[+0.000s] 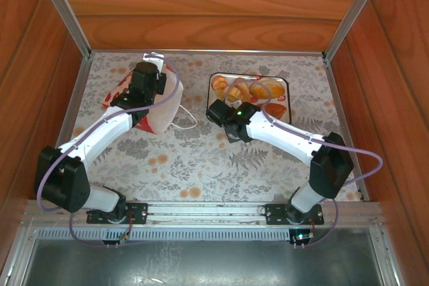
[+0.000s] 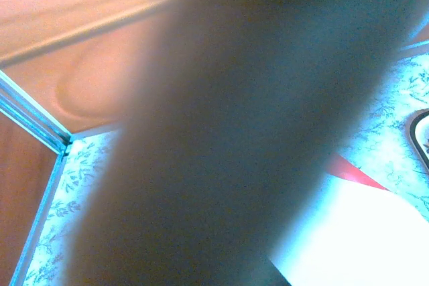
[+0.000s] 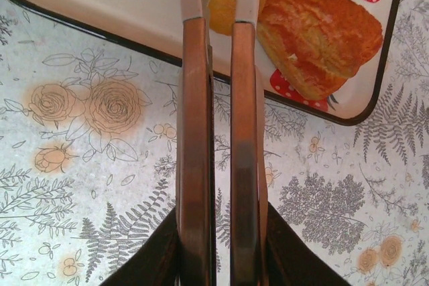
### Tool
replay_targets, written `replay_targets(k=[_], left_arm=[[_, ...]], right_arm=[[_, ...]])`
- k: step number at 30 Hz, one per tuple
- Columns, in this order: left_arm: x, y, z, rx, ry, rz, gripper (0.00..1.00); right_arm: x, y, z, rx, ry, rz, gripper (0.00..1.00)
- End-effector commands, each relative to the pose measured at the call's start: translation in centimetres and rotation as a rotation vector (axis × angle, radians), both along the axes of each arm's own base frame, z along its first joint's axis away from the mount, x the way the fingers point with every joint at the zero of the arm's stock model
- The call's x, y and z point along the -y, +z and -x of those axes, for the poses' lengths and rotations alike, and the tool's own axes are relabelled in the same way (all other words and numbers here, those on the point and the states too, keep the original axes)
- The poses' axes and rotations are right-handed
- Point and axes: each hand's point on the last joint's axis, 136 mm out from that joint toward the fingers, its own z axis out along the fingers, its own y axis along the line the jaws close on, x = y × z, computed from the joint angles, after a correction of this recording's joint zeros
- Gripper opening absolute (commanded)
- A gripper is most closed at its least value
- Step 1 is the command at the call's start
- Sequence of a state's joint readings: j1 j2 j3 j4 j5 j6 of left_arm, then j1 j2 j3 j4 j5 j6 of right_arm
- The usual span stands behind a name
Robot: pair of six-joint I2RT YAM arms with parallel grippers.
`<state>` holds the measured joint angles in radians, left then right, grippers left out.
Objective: Take the fake bread out of the paper bag
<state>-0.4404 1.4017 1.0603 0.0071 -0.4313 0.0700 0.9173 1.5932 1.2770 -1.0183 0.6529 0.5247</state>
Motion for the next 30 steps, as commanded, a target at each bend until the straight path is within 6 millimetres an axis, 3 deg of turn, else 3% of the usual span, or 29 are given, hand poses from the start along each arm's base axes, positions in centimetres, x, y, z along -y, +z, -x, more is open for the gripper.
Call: replay_targets(k=[1,12,23,30], left_arm=[[-0.6,0.6,0.5,0.015,0.016,0.027,0.0],[-0.6,0.7,0.5,0.017,0.014,0.033,0.0],[-0.6,0.5,0.5,0.013,0.013,0.036,0.0],[-0.7,0.4,0.5,0.011,0.014,0.035,0.0]], right_arm=[[-0.6,2.5,-0.5,0.08,0.009,-0.035,0.0],[-1.5,0.2,0.1,0.026,0.027,0.028,0.0],[-1.1,-0.6,-1.3,0.054,0.0,0.162,0.01],[-1.2,-2.0,-0.5,-0.002,0.02,0.2,0.05]])
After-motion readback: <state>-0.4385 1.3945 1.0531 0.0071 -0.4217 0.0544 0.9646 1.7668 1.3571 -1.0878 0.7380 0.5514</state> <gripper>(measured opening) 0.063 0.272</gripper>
